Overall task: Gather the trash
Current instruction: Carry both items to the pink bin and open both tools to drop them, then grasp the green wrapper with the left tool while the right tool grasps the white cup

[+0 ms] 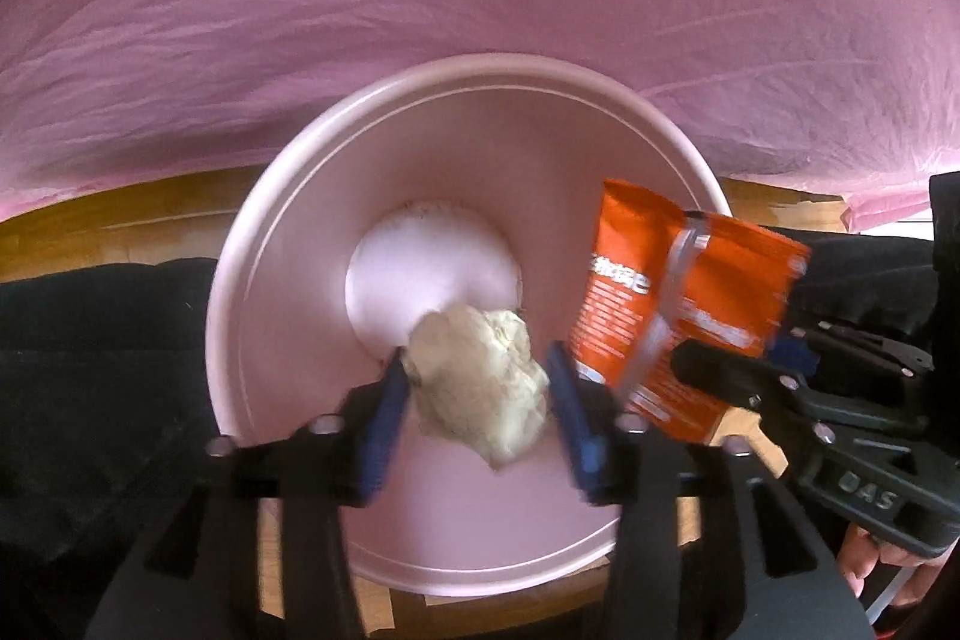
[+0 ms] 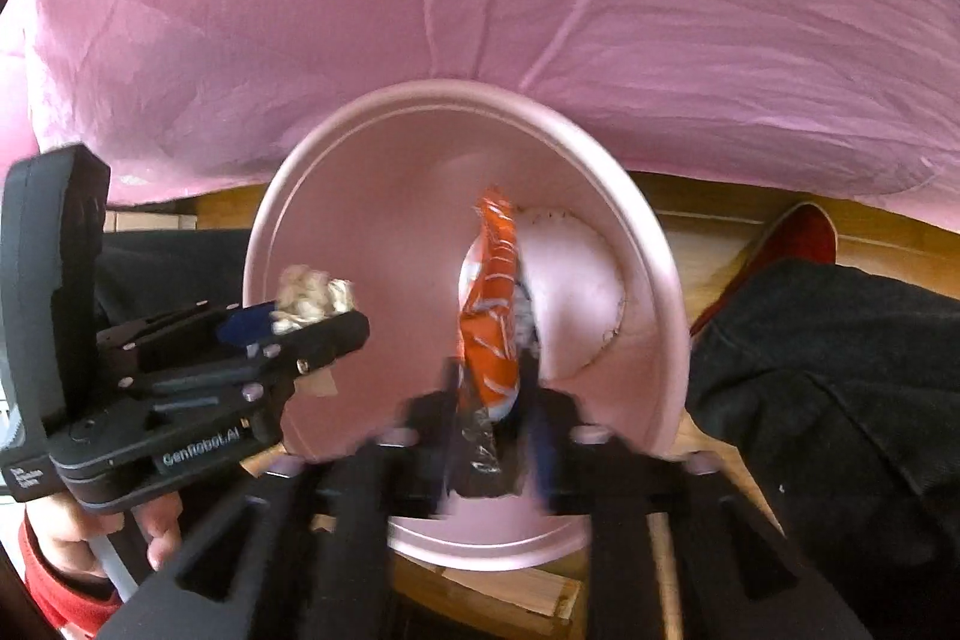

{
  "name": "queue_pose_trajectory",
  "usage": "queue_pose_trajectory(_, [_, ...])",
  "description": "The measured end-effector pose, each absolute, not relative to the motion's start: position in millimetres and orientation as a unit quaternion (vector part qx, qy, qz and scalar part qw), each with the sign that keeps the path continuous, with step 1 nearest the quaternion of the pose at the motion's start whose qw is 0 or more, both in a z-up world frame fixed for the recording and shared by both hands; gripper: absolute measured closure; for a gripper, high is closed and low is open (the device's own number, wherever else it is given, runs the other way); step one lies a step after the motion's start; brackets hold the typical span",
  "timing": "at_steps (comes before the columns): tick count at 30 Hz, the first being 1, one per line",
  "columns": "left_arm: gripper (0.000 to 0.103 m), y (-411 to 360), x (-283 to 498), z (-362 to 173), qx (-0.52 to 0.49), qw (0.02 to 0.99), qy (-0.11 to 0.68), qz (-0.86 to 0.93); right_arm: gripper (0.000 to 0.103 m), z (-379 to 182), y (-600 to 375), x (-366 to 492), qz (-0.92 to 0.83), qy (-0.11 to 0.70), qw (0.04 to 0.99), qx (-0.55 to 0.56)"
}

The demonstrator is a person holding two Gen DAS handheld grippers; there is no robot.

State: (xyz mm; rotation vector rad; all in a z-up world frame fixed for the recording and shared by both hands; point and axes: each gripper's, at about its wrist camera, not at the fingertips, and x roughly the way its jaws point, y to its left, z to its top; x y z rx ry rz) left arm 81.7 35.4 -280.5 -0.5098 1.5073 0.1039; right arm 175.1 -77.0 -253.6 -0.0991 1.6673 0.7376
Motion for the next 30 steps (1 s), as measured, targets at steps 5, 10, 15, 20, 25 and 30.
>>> queue_pose_trajectory(5, [0.04, 34, 81, -278, -0.214, 0.7, 0.68, 0.043, 0.046, -251, -83, 178, 0.307, 0.715, 0.626, -0.04])
queue_pose_trajectory(10, [0.027, 39, 78, -272, -0.22, 0.704, 0.673, 0.055, 0.02, -241, -86, 179, 0.297, 0.699, 0.649, -0.047])
queue_pose_trajectory(15, [0.018, 46, 76, -263, -0.222, 0.71, 0.666, 0.059, 0.009, -238, -94, 184, 0.29, 0.691, 0.661, -0.041])
queue_pose_trajectory(20, [0.01, 47, 75, -238, -0.191, 0.738, 0.643, 0.07, 0.003, -227, -101, 185, 0.299, 0.676, 0.673, -0.024])
queue_pose_trajectory(25, [0.006, 42, 77, -210, -0.141, 0.768, 0.62, 0.08, 0.003, -212, -104, 187, 0.297, 0.656, 0.694, -0.02])
queue_pose_trajectory(30, [0.006, 44, 69, -172, -0.132, 0.797, 0.585, 0.072, 0.003, -182, -109, 183, 0.32, 0.627, 0.71, -0.024])
